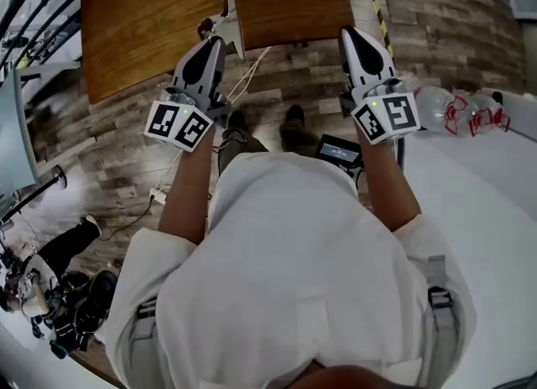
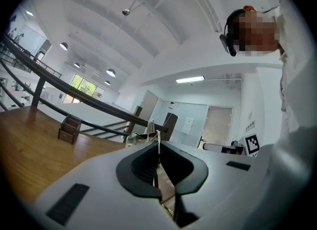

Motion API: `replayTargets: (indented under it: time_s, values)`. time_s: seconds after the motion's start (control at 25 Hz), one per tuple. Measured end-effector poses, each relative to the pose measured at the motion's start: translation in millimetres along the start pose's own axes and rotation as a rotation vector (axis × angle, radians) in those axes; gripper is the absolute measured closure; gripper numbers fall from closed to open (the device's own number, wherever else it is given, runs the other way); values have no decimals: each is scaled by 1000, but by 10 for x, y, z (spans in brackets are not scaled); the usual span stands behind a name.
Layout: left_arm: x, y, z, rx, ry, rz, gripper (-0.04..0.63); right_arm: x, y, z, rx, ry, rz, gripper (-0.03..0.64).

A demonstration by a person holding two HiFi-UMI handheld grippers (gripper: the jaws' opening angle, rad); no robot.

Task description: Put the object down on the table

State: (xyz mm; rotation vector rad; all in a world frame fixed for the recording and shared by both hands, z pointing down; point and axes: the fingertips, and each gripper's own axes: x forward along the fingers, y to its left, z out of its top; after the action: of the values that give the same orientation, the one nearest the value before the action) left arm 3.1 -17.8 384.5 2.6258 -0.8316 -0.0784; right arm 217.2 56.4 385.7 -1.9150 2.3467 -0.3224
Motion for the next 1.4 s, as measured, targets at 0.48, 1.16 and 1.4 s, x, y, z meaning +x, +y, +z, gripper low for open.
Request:
replayTargets:
  time_s: [0.48,1.16,1.4]
  values:
    - [166,157,46,-27,-39,114,574,345,-228,-53,41,17,88,591]
    - [859,1462,421,-194,-130,79,574,2184,-37,84,-91,139,187,591]
    - [919,1753,423,-230,-141,100,574,2528,-111,100,-97,144,176,591]
